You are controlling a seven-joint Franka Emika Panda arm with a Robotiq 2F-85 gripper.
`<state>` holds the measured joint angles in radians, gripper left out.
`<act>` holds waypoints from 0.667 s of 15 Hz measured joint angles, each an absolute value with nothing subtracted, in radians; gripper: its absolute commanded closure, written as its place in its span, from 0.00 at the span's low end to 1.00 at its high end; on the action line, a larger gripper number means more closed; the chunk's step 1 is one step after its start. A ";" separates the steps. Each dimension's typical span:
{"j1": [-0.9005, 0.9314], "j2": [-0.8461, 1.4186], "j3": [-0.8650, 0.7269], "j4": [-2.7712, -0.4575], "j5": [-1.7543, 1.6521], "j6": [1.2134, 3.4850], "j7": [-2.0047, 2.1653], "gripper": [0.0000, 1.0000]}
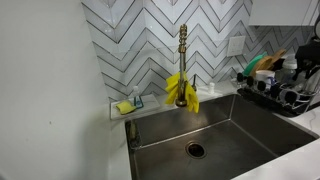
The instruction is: Place the silver cup right side up on the countertop
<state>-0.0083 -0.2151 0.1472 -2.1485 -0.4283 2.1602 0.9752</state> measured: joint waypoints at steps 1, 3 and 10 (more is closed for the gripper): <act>-0.011 -0.216 0.146 -2.144 -0.431 2.147 0.974 0.58; -0.021 -0.220 0.140 -2.139 -0.447 2.121 0.972 0.58; -0.066 -0.230 0.082 -2.133 -0.482 2.082 0.939 0.58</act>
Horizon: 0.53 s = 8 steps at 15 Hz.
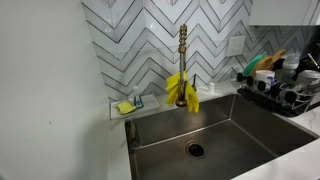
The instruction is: Place the silver cup right side up on the countertop
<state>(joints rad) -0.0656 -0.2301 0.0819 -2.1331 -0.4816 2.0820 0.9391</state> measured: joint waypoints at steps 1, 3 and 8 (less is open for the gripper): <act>-0.070 -0.231 0.073 -2.135 -0.482 2.082 0.932 0.58; -0.075 -0.234 0.054 -2.142 -0.480 2.082 0.914 0.58; -0.093 -0.255 0.016 -2.192 -0.474 2.096 0.903 0.58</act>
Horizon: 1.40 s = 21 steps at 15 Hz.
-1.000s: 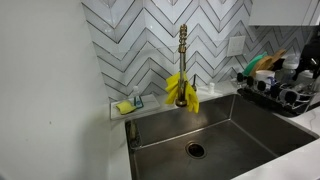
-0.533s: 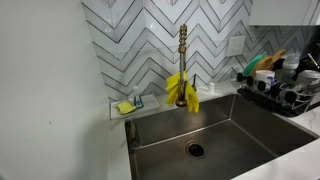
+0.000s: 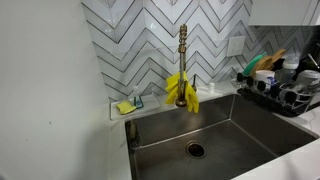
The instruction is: Place the silver cup right side up on the countertop
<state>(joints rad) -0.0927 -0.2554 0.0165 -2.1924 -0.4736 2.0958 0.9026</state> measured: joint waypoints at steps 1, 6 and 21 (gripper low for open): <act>-0.098 -0.261 0.011 -2.209 -0.474 2.108 0.904 0.58; -0.126 -0.276 -0.012 -2.308 -0.463 2.241 0.918 0.58; -0.201 -0.237 -0.013 -2.493 -0.482 2.537 0.940 0.58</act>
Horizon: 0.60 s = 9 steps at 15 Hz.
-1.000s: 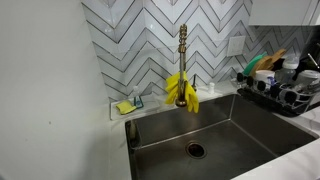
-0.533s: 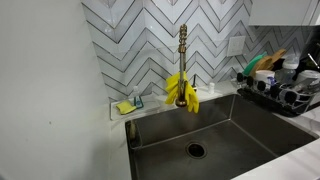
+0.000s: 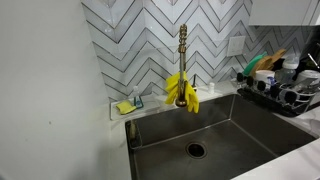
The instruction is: Place the silver cup right side up on the countertop
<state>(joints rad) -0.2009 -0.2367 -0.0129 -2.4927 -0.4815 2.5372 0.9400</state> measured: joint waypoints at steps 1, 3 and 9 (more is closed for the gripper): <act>-0.207 -0.232 -0.012 -2.499 -0.494 2.551 0.948 0.58; -0.216 -0.223 -0.011 -2.511 -0.517 2.575 0.962 0.58; -0.237 -0.201 -0.010 -2.526 -0.597 2.627 1.010 0.58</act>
